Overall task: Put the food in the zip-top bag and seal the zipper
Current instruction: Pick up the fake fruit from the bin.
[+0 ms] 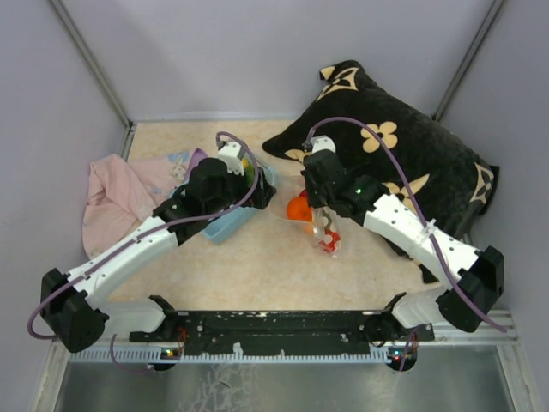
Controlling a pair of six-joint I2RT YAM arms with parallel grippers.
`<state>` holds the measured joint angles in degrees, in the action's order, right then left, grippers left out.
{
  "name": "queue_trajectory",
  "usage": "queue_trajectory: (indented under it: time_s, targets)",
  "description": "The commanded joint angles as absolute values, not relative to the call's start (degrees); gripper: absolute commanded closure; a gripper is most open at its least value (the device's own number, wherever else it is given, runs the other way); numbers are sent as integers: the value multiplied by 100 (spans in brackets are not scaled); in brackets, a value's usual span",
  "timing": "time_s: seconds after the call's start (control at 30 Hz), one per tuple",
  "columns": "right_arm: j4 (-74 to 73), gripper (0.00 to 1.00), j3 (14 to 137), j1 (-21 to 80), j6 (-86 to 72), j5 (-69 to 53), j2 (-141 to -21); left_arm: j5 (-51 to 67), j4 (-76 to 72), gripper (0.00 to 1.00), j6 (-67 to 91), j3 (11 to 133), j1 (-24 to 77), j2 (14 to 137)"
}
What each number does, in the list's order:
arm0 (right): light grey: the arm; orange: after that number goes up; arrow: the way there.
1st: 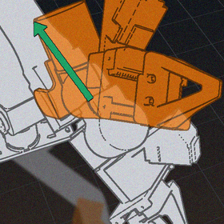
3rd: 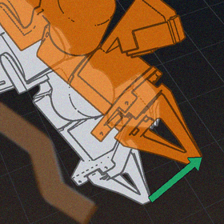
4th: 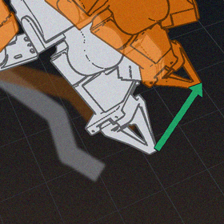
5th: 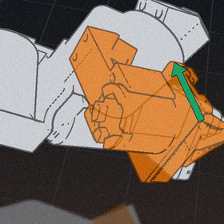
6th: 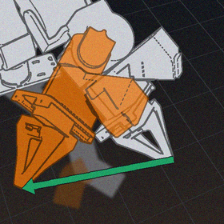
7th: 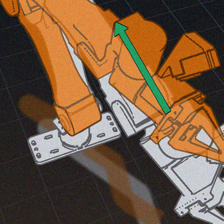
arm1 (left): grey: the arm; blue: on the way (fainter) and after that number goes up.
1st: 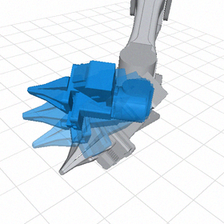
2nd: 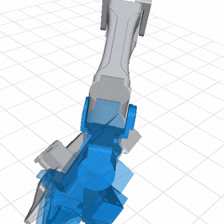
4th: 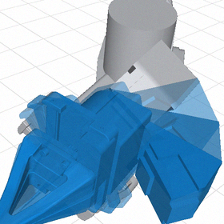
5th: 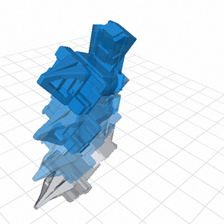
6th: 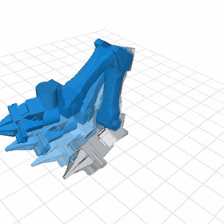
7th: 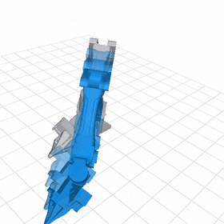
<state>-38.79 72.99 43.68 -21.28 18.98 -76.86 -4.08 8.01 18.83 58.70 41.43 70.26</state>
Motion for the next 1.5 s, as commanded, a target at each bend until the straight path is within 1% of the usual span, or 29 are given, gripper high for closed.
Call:
queue_trajectory:
  time_s: [0.0,0.27,0.5,0.67,0.9,0.93,1.0,1.27,1.47]
  targets:
    - [-3632,100,7281,4331,-2180,2067,-7403,-1067,1595,1,2030,5955,3890,6848]
    - [-3543,100,7203,4333,-2180,1989,-7383,-919,1965,1,2299,5970,2929,7289]
    - [-3499,100,7114,4333,-2180,1951,-7331,-1060,1755,0,2523,6166,2700,8210]
    - [-3440,100,7045,4340,-2188,1835,-7256,-1290,1767,5,2720,6452,2586,8968]
    - [-3376,100,6927,4333,-2228,1695,-7208,-1551,1783,16,3148,6850,2512,9841]
    - [-3367,100,6918,4333,-2226,1691,-7212,-1597,1750,20,3226,6886,2513,9943]
    - [-3366,100,6916,4334,-2216,1686,-7217,-1643,1690,23,3369,6977,2499,10129]
    - [-3390,100,6909,4333,-2171,1676,-7228,-1887,1640,27,3490,7399,2480,10719]
    - [-3397,100,6893,4325,-2158,1654,-7254,-1935,1609,28,3500,7531,2468,10970]
